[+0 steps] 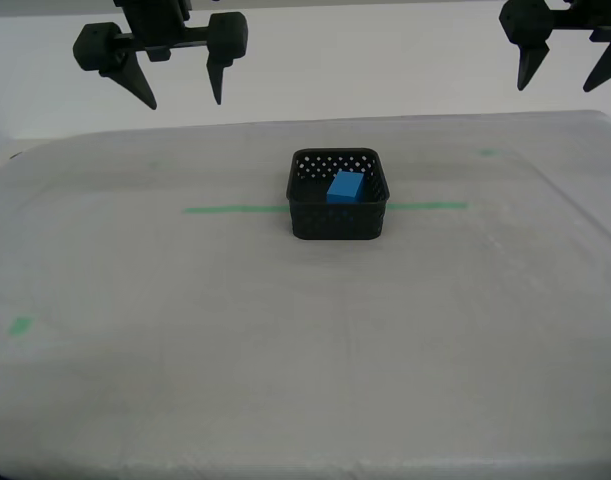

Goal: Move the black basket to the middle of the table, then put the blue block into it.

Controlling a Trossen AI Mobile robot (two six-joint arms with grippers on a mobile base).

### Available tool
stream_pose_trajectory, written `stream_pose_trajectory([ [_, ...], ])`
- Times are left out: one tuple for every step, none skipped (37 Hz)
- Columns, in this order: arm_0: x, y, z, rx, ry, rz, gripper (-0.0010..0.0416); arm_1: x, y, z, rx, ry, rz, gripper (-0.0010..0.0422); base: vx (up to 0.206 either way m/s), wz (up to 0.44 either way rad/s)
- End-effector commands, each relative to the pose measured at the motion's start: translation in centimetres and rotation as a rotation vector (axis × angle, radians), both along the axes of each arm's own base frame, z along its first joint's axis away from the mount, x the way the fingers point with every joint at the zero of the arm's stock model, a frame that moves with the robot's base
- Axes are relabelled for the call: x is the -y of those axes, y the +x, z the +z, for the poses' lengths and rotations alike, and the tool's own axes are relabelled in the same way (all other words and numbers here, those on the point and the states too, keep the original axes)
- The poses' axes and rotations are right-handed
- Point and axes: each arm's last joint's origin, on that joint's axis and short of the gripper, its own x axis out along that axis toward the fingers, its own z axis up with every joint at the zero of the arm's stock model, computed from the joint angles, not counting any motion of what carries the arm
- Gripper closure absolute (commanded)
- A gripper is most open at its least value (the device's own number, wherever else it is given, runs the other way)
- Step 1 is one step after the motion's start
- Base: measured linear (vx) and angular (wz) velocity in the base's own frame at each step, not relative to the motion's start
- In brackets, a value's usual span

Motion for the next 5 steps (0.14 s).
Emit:
stream_pose_trajectory([
  [-0.03, 0.00, 0.02, 0.001, 0.001, 0.001, 0.0007, -0.01, 0.00, 0.04, 0.002, 0.002, -0.001, 0.0012, 0.000, 0.000],
  [-0.03, 0.00, 0.02, 0.001, 0.001, 0.001, 0.0007, -0.01, 0.00, 0.04, 0.002, 0.002, -0.001, 0.0012, 0.000, 0.000],
  [-0.03, 0.00, 0.02, 0.001, 0.001, 0.001, 0.0007, -0.02, 0.00, 0.04, 0.002, 0.002, -0.001, 0.0012, 0.000, 0.000],
  [-0.03, 0.00, 0.02, 0.001, 0.001, 0.001, 0.0007, -0.02, 0.00, 0.04, 0.002, 0.002, -0.001, 0.0012, 0.000, 0.000],
  [-0.03, 0.00, 0.02, 0.001, 0.001, 0.001, 0.0007, -0.02, 0.00, 0.04, 0.002, 0.002, -0.001, 0.0012, 0.000, 0.000],
])
